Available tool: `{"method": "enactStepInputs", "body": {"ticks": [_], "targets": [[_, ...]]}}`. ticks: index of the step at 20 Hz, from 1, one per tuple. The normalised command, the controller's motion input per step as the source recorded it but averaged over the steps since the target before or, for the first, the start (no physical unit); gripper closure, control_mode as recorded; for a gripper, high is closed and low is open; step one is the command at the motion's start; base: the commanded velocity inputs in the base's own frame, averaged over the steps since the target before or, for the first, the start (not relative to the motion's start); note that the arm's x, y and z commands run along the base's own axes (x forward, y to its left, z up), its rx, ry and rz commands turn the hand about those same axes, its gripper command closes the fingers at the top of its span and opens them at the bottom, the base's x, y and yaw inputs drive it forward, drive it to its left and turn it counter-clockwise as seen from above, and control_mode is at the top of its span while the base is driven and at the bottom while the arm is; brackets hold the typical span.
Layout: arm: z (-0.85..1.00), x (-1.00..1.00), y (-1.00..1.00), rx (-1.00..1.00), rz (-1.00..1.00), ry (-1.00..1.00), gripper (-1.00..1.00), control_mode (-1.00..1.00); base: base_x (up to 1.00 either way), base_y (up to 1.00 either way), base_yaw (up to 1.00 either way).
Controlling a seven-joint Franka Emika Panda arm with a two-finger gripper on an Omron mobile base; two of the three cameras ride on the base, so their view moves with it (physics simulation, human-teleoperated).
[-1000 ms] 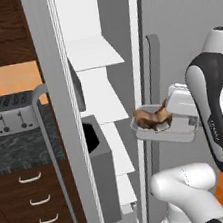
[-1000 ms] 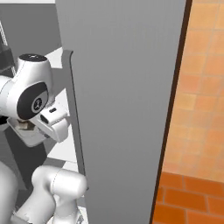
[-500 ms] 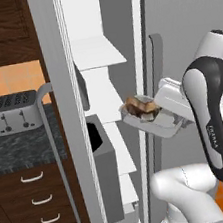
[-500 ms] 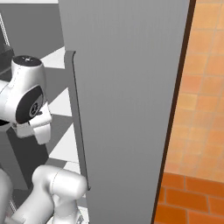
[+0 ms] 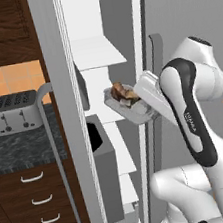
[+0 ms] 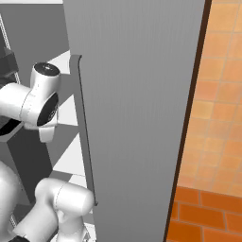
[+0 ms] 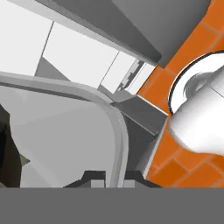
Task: Take the meat container that has the steak and place it on the second highest rack of the freezer. Then take the vegetable container that has the sweet potato and garlic and place it on the highest rack of the freezer.
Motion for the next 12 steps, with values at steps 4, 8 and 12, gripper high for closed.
{"method": "enactStepInputs", "body": {"ticks": [4,8,12], "targets": [[-0.23,0.84,0.36,0.01,-0.01,0.0,1.0,-1.0,0.0,0.0,0.0],[-0.21,0.83,0.31,0.0,-0.08,0.0,1.0,-1.0,0.0,0.0,0.0],[-0.33,0.8,0.16,0.0,-0.06,0.0,1.0,-1.0,0.0,0.0,0.0]]}}
